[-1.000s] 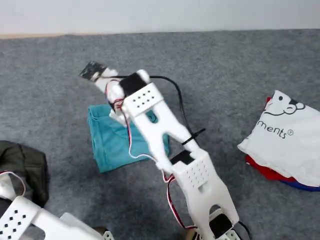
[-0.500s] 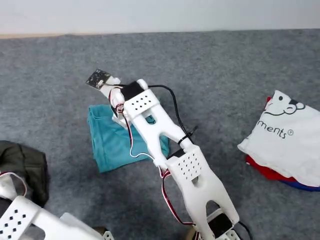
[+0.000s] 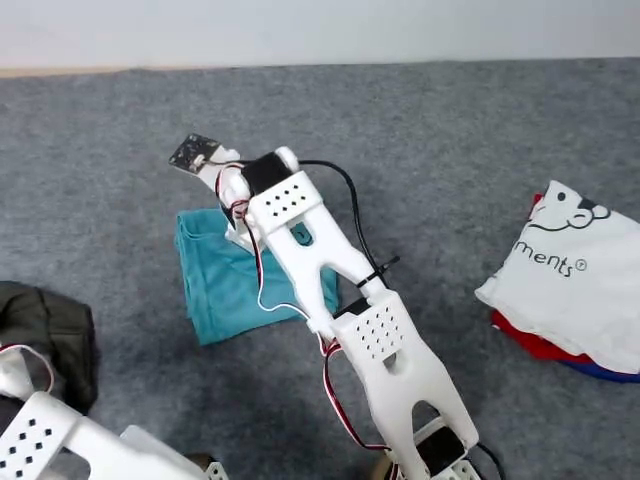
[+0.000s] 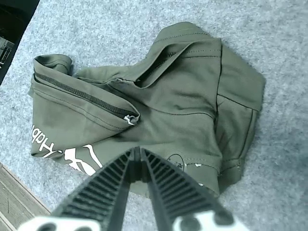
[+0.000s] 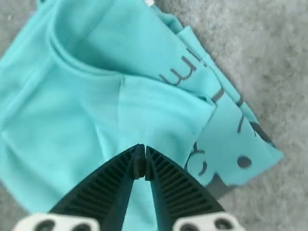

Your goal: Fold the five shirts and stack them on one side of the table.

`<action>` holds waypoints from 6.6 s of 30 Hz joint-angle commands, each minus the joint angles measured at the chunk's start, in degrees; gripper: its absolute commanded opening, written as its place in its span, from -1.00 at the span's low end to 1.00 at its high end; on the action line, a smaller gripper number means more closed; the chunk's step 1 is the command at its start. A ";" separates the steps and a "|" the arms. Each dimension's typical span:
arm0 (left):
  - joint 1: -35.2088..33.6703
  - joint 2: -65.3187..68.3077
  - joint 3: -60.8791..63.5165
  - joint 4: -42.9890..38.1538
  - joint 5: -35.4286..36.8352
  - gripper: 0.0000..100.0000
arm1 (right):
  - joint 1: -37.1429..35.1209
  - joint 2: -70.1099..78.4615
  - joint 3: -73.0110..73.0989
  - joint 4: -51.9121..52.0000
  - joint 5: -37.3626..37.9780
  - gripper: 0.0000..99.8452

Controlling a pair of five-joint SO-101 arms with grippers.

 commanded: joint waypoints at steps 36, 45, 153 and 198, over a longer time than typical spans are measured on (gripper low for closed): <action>3.96 -0.62 -0.40 -1.05 0.26 -0.98 | 0.22 3.82 5.63 -11.30 3.69 -0.98; 3.96 -0.62 -0.57 -1.23 0.26 -0.98 | -0.66 4.18 -10.55 3.47 5.71 -0.98; 6.51 -0.62 -0.22 -2.90 0.35 -0.98 | 15.52 -5.67 21.71 -25.80 4.04 -0.98; 6.59 -0.62 -3.21 -0.62 4.31 -0.98 | -5.14 1.45 -26.73 6.02 0.26 -0.98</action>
